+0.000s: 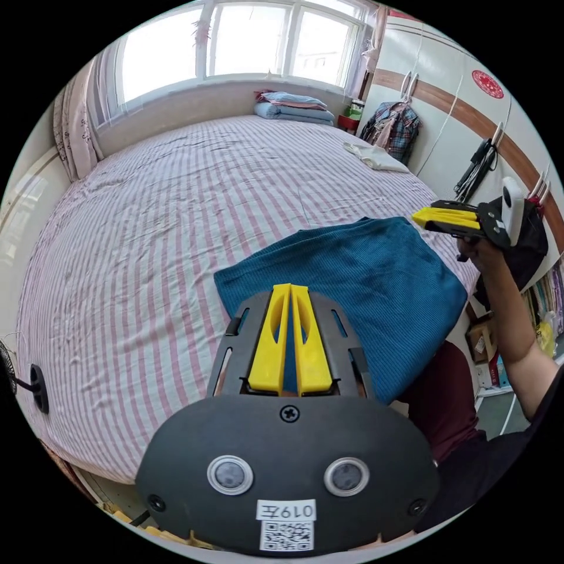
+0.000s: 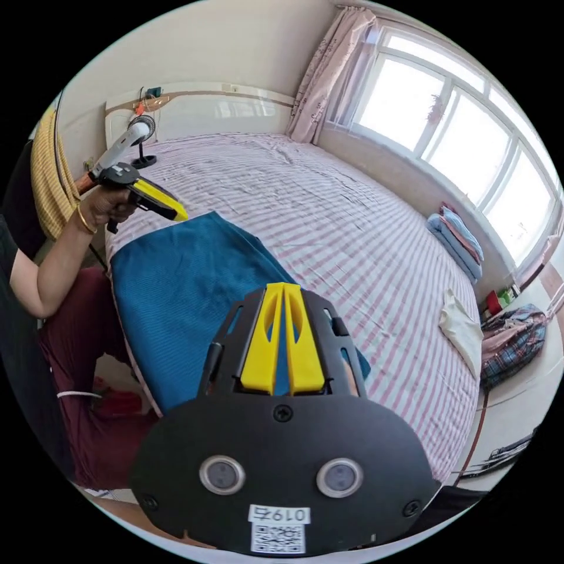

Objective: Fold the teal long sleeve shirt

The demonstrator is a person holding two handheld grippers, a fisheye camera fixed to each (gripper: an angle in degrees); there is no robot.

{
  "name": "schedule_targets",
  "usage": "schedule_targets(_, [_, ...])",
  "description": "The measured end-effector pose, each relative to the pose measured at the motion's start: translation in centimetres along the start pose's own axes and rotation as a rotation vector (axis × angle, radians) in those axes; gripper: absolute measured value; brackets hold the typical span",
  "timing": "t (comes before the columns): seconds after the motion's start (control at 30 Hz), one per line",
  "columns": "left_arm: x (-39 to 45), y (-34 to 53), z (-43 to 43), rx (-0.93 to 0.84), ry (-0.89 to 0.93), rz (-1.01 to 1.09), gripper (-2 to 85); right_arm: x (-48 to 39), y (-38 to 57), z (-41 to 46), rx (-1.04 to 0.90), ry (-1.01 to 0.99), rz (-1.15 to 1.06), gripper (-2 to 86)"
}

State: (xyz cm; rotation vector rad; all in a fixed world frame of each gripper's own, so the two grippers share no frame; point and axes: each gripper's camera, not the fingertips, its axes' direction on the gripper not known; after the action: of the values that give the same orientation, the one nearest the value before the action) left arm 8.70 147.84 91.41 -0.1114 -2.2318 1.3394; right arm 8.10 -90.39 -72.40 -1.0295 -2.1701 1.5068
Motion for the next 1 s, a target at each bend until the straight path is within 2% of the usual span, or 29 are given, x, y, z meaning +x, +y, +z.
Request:
schedule_targets(0.17, [-2.6, 0.7, 1.0, 0.101, 0.108, -0.107, 0.7, -2.0, -9.1, 8.0, -0.067, -0.096, -0.177, 0.7])
schedule_targets(0.27, [-3.8, 1.7, 1.4, 0.151, 0.166, -0.186, 0.8, -2.4, -13.3, 11.4, -0.114, -0.129, -0.252, 4.5])
schedule_targets(0.43, [-3.1, 1.8, 0.1, 0.253, 0.12, -0.165, 0.8, -1.4, -18.0, 15.0, -0.198, -0.106, -0.297, 6.2])
schedule_targets(0.63, [-2.8, 0.4, 2.7, 0.18, 0.167, -0.137, 0.8, -0.3, -22.4, 17.1, -0.235, -0.147, -0.302, 5.5])
schedule_targets(0.83, [-1.9, -1.3, 4.9, 0.109, 0.08, -0.109, 0.8, 0.2, -25.7, 18.6, -0.28, -0.173, -0.323, -0.3])
schedule_targets(1.0, [-1.5, -2.7, 6.8, 0.081, 0.082, -0.099, 0.9, 1.1, -27.9, 18.5, -0.259, -0.147, -0.313, -0.9])
